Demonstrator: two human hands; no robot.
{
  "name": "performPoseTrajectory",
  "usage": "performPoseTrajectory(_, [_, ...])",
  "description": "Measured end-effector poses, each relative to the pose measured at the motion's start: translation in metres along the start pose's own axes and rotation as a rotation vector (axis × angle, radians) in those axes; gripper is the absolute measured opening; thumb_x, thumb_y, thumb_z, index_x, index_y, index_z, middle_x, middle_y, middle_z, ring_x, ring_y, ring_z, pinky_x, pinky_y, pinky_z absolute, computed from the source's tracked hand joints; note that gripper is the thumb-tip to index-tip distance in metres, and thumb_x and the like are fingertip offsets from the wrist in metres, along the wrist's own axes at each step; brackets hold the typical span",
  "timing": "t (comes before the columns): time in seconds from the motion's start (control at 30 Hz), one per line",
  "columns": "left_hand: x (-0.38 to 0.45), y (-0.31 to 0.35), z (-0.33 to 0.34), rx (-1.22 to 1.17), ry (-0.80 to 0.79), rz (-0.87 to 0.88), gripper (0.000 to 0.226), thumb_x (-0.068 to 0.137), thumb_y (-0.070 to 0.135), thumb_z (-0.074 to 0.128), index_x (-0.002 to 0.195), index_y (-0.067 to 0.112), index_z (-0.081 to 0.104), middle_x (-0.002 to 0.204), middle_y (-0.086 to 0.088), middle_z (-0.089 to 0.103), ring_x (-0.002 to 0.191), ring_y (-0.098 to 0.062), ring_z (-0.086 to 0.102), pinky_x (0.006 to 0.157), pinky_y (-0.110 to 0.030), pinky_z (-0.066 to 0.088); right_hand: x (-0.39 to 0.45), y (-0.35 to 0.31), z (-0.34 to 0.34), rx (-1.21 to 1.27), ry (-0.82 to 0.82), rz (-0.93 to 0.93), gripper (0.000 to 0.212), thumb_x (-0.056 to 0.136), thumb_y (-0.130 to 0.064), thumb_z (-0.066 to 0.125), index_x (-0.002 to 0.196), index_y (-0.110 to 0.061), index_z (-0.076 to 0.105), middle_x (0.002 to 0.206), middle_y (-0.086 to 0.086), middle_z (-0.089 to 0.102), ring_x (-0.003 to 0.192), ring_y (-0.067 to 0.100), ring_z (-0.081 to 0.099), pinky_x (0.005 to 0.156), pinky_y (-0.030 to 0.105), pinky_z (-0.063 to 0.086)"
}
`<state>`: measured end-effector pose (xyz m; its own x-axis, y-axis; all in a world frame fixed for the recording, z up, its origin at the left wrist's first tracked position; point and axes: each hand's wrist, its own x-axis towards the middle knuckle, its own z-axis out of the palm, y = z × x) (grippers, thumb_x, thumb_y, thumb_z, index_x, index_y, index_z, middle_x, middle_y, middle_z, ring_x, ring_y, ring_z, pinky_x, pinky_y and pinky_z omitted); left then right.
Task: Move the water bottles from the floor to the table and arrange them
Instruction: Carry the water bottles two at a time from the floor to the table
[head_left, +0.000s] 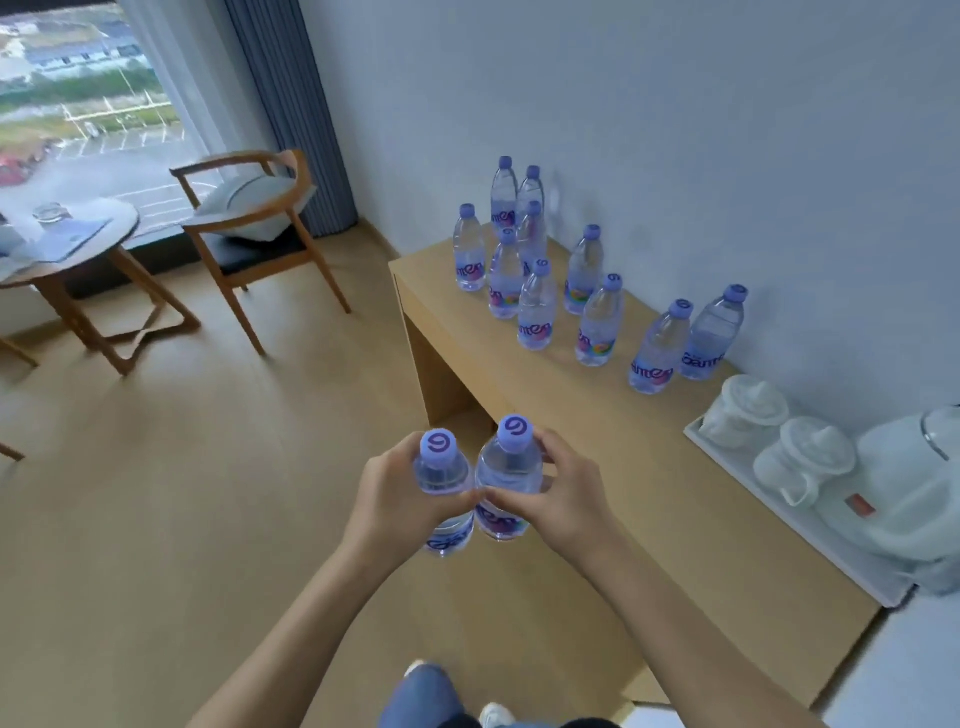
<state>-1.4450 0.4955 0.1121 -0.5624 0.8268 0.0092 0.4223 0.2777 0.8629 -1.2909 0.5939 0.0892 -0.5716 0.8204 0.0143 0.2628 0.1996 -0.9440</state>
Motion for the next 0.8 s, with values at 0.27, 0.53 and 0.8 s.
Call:
performPoseTrajectory(0.27, [0.142, 0.005, 0.016, 0.015, -0.281, 0.147, 0.037, 0.059, 0.026, 0.091, 0.08, 0.015, 0.063, 0.066, 0.007, 0.063, 0.06, 0.004, 0.056, 0.055, -0.009, 0.043, 0.095, 0.009, -0.006, 0.013, 0.265, 0.131, 0.041, 0.064, -0.026, 0.087, 0.096, -0.037, 0.064, 0.091, -0.011, 0.071, 0.086, 0.008, 0.067, 0.081, 0.041, 0.057])
performPoseTrajectory(0.53, [0.253, 0.004, 0.054, 0.065, -0.575, 0.241, 0.037, 0.06, 0.018, 0.089, 0.085, 0.021, 0.061, 0.074, 0.006, 0.067, 0.067, 0.0, 0.061, 0.061, -0.015, 0.049, 0.145, 0.027, -0.018, -0.014, 0.551, 0.331, 0.04, 0.064, -0.033, 0.085, 0.097, -0.036, 0.062, 0.09, -0.013, 0.071, 0.085, 0.005, 0.066, 0.082, 0.041, 0.056])
performPoseTrajectory(0.8, [0.299, 0.008, 0.117, 0.135, -0.738, 0.29, 0.042, 0.061, 0.022, 0.09, 0.077, 0.021, 0.051, 0.068, 0.011, 0.054, 0.059, 0.006, 0.051, 0.057, -0.007, 0.039, 0.161, 0.049, -0.054, -0.086, 0.714, 0.483, 0.031, 0.066, -0.026, 0.083, 0.086, -0.031, 0.06, 0.085, -0.007, 0.07, 0.083, 0.012, 0.065, 0.074, 0.036, 0.054])
